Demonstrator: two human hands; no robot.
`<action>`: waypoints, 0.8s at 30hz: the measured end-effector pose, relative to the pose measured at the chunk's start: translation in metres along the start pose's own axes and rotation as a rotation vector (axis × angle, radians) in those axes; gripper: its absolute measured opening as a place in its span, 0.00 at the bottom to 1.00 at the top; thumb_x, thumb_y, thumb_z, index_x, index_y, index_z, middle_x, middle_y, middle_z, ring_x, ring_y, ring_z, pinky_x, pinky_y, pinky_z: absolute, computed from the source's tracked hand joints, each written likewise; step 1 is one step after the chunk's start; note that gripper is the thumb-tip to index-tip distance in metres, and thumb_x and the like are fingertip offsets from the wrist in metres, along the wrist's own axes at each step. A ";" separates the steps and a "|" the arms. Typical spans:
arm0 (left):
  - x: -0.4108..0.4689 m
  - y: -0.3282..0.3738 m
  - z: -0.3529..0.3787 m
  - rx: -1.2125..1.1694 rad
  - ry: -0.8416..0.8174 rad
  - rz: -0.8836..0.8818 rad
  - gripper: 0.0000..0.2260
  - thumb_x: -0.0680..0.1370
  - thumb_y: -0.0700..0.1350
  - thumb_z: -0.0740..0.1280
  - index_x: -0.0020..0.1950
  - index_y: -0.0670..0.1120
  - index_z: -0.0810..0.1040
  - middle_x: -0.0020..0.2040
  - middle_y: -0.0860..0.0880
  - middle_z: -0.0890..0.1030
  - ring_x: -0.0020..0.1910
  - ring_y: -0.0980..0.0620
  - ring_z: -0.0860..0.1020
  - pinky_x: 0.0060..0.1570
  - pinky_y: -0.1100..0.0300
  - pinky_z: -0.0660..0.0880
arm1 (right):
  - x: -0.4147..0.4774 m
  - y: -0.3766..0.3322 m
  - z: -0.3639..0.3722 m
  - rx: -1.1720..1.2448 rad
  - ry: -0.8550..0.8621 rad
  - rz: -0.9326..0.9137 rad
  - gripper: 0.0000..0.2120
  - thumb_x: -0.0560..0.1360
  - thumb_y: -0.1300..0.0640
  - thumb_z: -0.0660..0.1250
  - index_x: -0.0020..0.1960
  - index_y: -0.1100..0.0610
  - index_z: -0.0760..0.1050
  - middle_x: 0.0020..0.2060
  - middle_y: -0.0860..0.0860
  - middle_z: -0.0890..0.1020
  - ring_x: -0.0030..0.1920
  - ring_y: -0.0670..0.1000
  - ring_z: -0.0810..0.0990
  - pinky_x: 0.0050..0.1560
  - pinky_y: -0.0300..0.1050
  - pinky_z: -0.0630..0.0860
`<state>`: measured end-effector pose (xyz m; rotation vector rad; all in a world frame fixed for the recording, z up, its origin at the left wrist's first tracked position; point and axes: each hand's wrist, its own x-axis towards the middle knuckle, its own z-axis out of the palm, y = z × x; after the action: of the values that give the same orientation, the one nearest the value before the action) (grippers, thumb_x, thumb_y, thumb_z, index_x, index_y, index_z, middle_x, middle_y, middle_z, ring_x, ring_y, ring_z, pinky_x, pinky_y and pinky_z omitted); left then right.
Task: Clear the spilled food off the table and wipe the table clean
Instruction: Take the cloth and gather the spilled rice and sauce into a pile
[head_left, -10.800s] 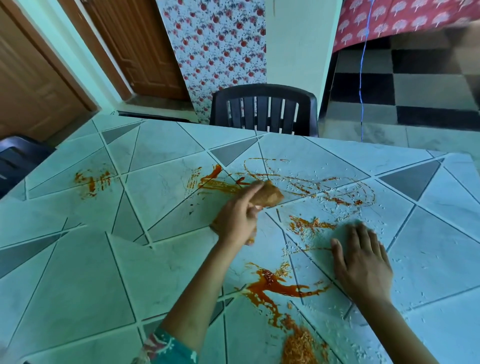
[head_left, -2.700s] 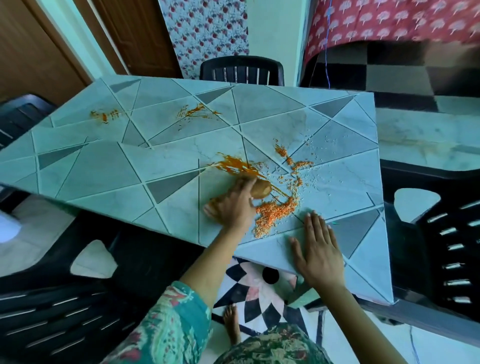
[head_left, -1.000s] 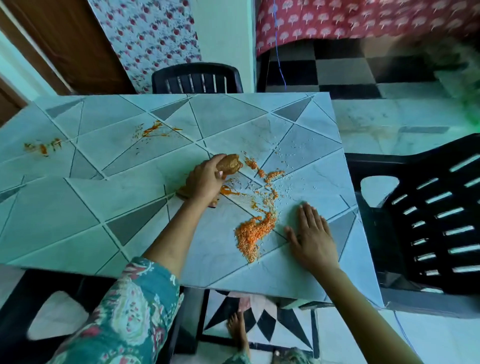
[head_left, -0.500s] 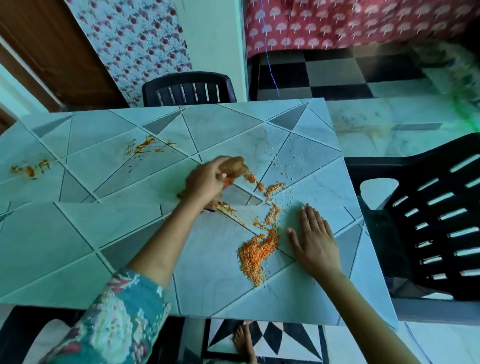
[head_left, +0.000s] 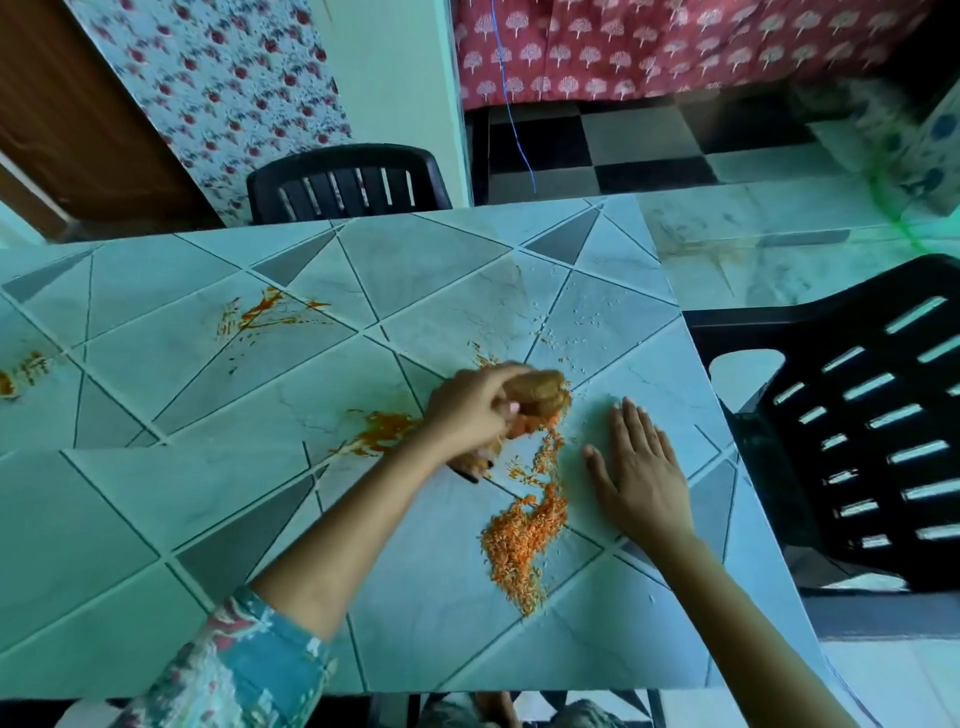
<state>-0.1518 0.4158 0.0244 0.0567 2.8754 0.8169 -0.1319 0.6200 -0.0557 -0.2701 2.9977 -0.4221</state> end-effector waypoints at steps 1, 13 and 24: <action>0.010 -0.005 -0.012 0.005 0.057 -0.005 0.22 0.77 0.39 0.65 0.69 0.55 0.69 0.53 0.52 0.79 0.42 0.52 0.77 0.40 0.61 0.72 | 0.002 0.001 0.000 0.000 -0.011 0.005 0.44 0.68 0.33 0.29 0.77 0.58 0.45 0.76 0.52 0.45 0.76 0.49 0.44 0.70 0.41 0.37; 0.071 -0.048 -0.001 0.150 0.202 -0.136 0.19 0.77 0.45 0.65 0.68 0.53 0.69 0.55 0.45 0.81 0.54 0.41 0.78 0.52 0.51 0.75 | 0.008 0.005 0.002 -0.015 -0.027 0.030 0.47 0.66 0.30 0.22 0.77 0.55 0.40 0.73 0.48 0.39 0.73 0.45 0.36 0.72 0.41 0.35; 0.061 -0.018 -0.018 -0.028 0.141 0.077 0.20 0.77 0.44 0.66 0.69 0.53 0.70 0.52 0.47 0.83 0.52 0.46 0.80 0.46 0.58 0.73 | 0.021 0.006 -0.007 -0.001 0.025 0.060 0.42 0.70 0.32 0.28 0.76 0.55 0.41 0.73 0.49 0.40 0.73 0.47 0.37 0.71 0.40 0.35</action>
<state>-0.2153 0.3955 0.0220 0.1117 3.0095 0.9104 -0.1538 0.6231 -0.0523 -0.1753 3.0216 -0.4219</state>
